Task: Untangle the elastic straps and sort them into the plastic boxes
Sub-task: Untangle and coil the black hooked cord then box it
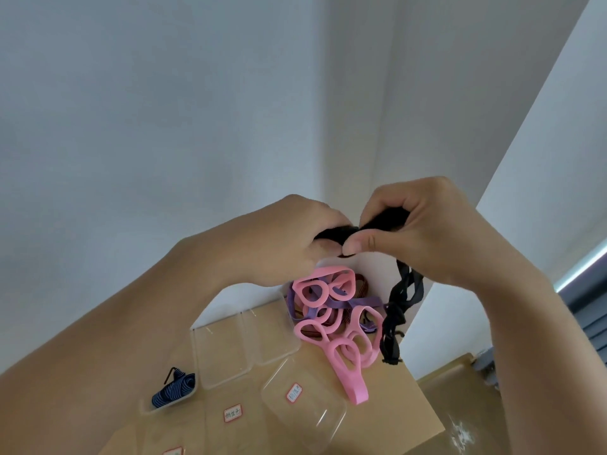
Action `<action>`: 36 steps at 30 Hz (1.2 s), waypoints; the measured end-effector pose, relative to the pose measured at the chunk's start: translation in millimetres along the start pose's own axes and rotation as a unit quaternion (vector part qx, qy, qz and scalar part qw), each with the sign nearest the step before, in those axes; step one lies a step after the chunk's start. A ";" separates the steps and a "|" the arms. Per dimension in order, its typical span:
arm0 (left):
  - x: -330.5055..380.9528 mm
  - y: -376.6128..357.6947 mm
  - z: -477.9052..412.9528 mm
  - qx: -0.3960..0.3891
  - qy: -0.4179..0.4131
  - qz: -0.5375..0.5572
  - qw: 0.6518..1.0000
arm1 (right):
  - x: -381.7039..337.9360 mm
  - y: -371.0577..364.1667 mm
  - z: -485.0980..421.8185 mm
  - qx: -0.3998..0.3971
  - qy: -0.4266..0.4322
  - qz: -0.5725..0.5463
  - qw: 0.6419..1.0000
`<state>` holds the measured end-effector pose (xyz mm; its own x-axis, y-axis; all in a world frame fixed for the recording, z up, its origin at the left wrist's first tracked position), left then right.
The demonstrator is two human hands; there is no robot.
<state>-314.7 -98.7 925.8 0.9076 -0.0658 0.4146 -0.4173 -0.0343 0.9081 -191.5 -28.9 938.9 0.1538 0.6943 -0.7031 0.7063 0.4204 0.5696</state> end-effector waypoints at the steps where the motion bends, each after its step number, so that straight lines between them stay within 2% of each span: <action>1: 3.5 -1.2 1.0 -0.013 -0.011 0.022 1.000 | -4.4 2.7 -2.5 -0.015 0.009 -0.033 0.999; 4: 12.4 2.7 3.3 -0.023 -0.041 0.074 0.996 | -9.7 9.9 -12.8 -0.038 0.042 -0.127 0.990; 9: 24.0 10.2 4.5 0.014 -0.087 0.114 0.990 | 8.2 1.5 -24.2 0.038 0.014 -0.214 0.976; 12: 25.6 6.0 3.8 0.018 -0.083 0.136 0.987 | 17.7 -8.5 -23.4 0.066 -0.009 -0.241 0.968; 19: 24.7 3.3 2.6 0.015 -0.089 0.196 0.976 | 19.8 -22.9 -25.5 0.042 -0.031 -0.302 0.952; 23: 19.0 -1.0 2.4 0.019 -0.088 0.209 0.974 | 40.1 -39.0 -20.1 0.058 -0.092 -0.326 0.939; 26: 15.4 -6.9 2.8 0.034 -0.074 0.241 0.967 | 53.7 -50.4 -13.1 0.062 -0.142 -0.378 0.913; 29: 8.1 -8.9 0.1 0.079 -0.045 0.301 0.949 | 59.7 -57.0 -11.8 0.078 -0.164 -0.425 0.887; 34: -3.5 -11.5 -8.8 0.168 0.002 0.325 0.931 | 64.3 -66.2 -6.3 0.149 -0.213 -0.373 0.890; 36: -7.7 -10.3 -12.3 0.200 0.009 0.311 0.929 | 58.4 -70.5 -3.8 0.148 -0.220 -0.360 0.895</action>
<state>-316.9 -85.6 913.9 0.4845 -0.1803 0.8560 -0.8413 -0.3641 0.3995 -234.9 -15.8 859.3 -0.2036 -0.0176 -0.9789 0.8740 0.4473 -0.1898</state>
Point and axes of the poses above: each hand's wrist, its own z-axis away from the middle knuckle, its own y-axis out of the back of the hand, x = y × z, the point moved 7 cm from there along -z, towards the middle knuckle, and after that the axes turned 6 degrees about x, right-handed, at the moved point
